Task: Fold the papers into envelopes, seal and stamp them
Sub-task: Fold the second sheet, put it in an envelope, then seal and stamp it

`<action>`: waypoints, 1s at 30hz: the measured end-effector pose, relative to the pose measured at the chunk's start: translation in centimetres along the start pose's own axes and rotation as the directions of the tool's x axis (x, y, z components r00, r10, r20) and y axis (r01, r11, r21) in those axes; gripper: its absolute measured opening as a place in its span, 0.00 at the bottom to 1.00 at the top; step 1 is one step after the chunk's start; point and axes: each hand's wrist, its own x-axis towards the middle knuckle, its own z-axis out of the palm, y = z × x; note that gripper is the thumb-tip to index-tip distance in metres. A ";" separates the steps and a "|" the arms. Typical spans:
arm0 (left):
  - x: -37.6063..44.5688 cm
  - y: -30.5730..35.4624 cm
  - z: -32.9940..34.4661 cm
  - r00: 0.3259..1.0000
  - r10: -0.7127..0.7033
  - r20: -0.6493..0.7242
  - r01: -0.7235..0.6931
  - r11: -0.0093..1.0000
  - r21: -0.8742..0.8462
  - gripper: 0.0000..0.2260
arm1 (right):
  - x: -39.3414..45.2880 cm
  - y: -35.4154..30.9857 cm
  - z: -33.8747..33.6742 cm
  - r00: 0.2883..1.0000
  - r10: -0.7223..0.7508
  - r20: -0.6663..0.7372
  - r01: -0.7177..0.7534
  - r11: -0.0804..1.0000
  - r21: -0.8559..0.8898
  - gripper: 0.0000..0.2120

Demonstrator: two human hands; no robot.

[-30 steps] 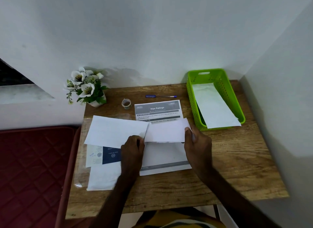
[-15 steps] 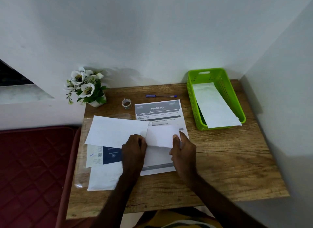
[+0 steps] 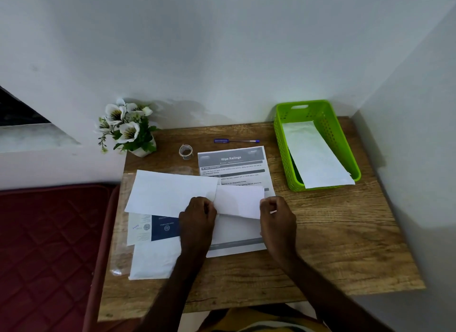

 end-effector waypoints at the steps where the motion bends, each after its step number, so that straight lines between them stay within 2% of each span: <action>1: 0.0 -0.1 0.0 1.000 0.003 0.002 -0.003 1.000 -0.002 0.05 | 0.1 0.0 0.0 1.000 -0.001 -0.011 0.001 1.000 0.006 0.04; 10: 0.1 -0.1 0.2 1.000 -0.006 0.007 0.006 1.000 -0.007 0.06 | -0.4 -1.4 2.8 0.994 0.043 0.099 -0.053 0.993 0.103 0.05; 13: 0.1 -0.1 0.0 1.000 -0.003 0.007 0.004 1.000 -0.008 0.06 | -0.5 -2.1 2.7 0.992 0.050 0.119 -0.073 0.977 0.198 0.06; 18: 0.2 0.0 0.0 0.999 -0.015 0.034 0.016 0.999 -0.031 0.08 | -0.3 -2.2 1.9 0.977 0.141 0.160 -0.195 0.894 0.404 0.03; 22: 0.2 0.0 0.0 0.998 -0.029 0.055 0.031 0.999 -0.037 0.09 | -0.1 -1.4 2.2 0.958 0.155 0.242 -0.240 0.894 0.378 0.07; 26: 0.2 0.2 0.0 0.998 -0.029 0.057 0.031 0.999 -0.026 0.09 | -0.3 -1.1 3.1 0.938 0.144 0.315 -0.255 0.902 0.349 0.05; 30: 0.2 0.7 0.0 0.999 -0.015 0.039 0.017 0.999 -0.040 0.08 | -0.3 -1.3 4.2 0.937 0.109 0.331 -0.222 0.919 0.326 0.05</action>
